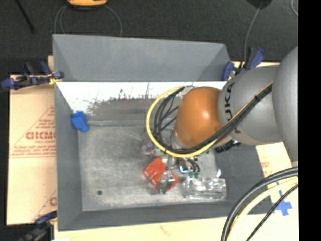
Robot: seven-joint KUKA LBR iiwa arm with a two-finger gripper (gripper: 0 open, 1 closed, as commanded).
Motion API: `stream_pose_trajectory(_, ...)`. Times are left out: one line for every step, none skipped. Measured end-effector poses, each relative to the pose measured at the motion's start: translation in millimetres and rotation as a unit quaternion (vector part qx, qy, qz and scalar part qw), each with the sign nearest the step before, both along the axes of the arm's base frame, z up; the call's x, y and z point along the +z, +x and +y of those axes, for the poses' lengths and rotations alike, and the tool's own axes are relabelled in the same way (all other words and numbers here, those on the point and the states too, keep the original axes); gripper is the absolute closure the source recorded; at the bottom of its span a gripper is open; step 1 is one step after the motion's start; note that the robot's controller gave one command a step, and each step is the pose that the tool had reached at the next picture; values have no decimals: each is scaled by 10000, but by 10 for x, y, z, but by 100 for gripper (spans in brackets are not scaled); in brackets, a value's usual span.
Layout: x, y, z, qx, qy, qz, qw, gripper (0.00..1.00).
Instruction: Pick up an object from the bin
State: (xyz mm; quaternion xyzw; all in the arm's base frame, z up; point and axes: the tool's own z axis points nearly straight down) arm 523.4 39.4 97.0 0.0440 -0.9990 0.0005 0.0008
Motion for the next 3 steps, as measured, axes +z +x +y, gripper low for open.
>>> stream_pose_trajectory(-238, 149, -339, -478, 35, -39, 9988, 0)
stream_pose_trajectory(-204, 181, -348, -506, 29, -95, 9987, 100)
stream_pose_trajectory(1062, 145, -911, 911, -10, -55, 9958, 100)
